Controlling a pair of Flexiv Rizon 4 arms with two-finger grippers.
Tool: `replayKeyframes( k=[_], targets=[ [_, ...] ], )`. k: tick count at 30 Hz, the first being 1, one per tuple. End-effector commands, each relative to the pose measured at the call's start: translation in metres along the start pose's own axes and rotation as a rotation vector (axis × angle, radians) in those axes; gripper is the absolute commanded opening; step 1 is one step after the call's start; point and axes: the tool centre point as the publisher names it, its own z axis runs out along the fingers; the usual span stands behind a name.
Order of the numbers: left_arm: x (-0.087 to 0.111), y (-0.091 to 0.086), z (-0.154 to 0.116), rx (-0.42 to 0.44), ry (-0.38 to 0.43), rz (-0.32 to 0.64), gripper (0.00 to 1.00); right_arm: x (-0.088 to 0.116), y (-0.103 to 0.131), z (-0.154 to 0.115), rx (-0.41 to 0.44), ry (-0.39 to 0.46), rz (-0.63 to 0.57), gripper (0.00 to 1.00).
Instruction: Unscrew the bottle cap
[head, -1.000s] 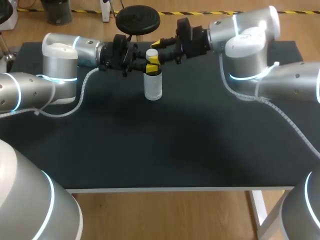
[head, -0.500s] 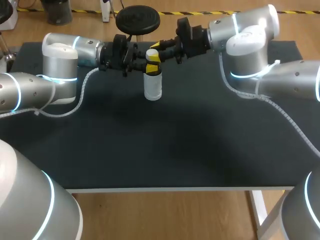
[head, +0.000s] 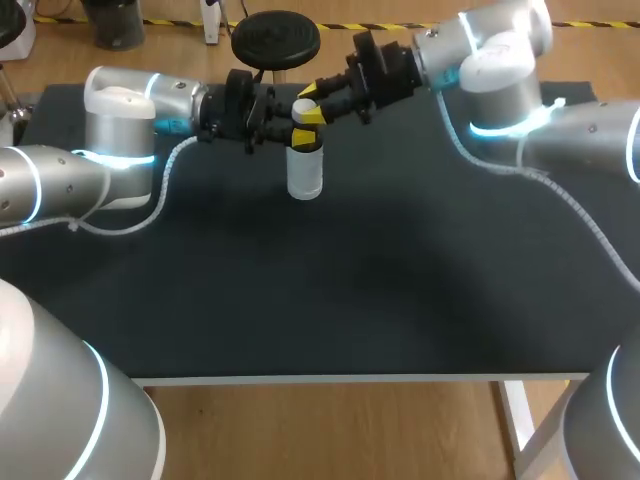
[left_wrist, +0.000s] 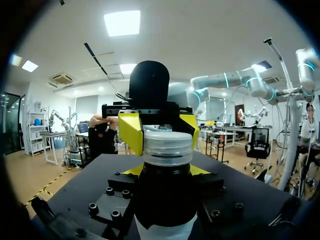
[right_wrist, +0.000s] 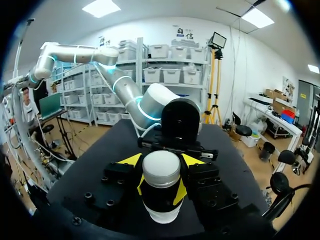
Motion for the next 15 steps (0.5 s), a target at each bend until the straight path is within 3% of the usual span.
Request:
replayKeyframes(
  k=[1,6,15],
  targets=[
    [-0.004,0.0015,-0.0011,0.001,0.004,-0.001,0.0,-0.0099,-0.0017,-0.0049,0.02,0.194,-0.025,0.0],
    [-0.004,0.0015,-0.0011,0.001,0.004,-0.001,0.0,-0.0089,-0.0025,-0.0077,0.023,0.317,-0.074,0.0],
    [-0.004,0.0015,-0.0011,0.001,0.004,-0.001,0.0,-0.0038,-0.001,-0.0112,0.053,0.449,-0.167,0.0]
  ],
)
